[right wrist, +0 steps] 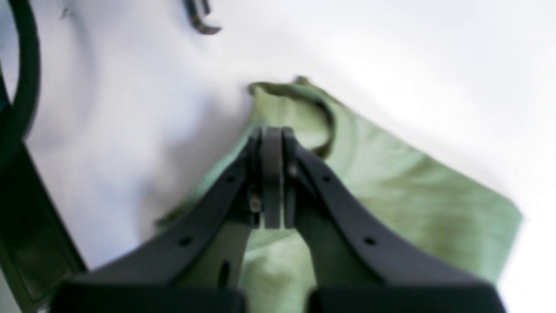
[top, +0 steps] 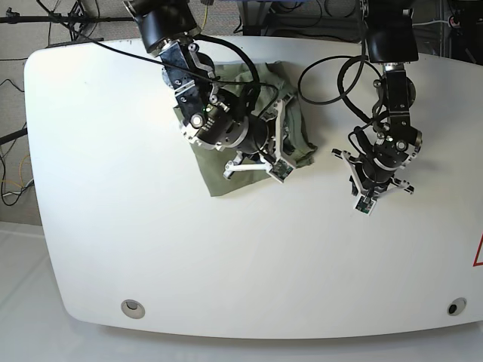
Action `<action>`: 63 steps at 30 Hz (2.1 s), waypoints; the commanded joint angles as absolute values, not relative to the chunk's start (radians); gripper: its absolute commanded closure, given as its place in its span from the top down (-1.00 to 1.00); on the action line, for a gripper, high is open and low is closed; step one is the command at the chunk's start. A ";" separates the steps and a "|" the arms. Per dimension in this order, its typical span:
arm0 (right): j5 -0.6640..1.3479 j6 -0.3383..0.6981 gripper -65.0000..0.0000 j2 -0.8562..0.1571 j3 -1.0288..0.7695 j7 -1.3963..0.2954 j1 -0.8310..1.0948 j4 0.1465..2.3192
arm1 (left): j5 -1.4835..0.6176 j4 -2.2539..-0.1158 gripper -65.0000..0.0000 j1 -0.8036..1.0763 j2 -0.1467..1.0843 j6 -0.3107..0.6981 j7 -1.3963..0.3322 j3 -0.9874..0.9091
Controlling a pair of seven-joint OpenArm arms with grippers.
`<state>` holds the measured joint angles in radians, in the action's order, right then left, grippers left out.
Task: Fold the T-shirt properly
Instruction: 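Tuck and smooth the bundle edges with the right gripper, then lower both grippers onto opposite edges of the folded shirt, then pull the folded shirt edges to square the fold with both grippers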
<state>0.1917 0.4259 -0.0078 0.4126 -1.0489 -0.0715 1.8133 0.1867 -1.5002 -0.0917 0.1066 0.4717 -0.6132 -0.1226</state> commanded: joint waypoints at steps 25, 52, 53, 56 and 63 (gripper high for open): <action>0.196 0.387 -1.00 -0.136 0.142 -1.036 -0.163 1.781 | 0.180 -1.862 -1.00 -0.024 0.090 0.464 -0.708 0.252; 0.194 0.390 -1.00 -0.134 0.143 -0.891 -0.392 1.290 | 0.173 -1.913 -1.00 0.214 -0.007 0.466 -0.857 0.424; 0.194 0.390 -1.00 -0.134 0.143 -0.883 -0.394 1.277 | 0.166 -1.908 -1.00 0.214 -0.007 0.466 -0.857 0.424; 0.194 0.390 -1.00 -0.134 0.147 -0.857 -0.394 1.250 | 0.136 -1.886 -1.00 0.213 -0.001 0.463 -0.855 0.418; 0.194 0.392 -1.00 -0.151 0.142 -0.843 -0.346 1.225 | 0.096 -1.755 -1.00 0.208 -0.001 0.463 -0.809 0.384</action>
<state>0.1871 0.3885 -0.1333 0.1448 -0.8631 -0.3466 1.2137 0.1154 -1.7794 0.2146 0.0048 0.4664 -0.8505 0.3824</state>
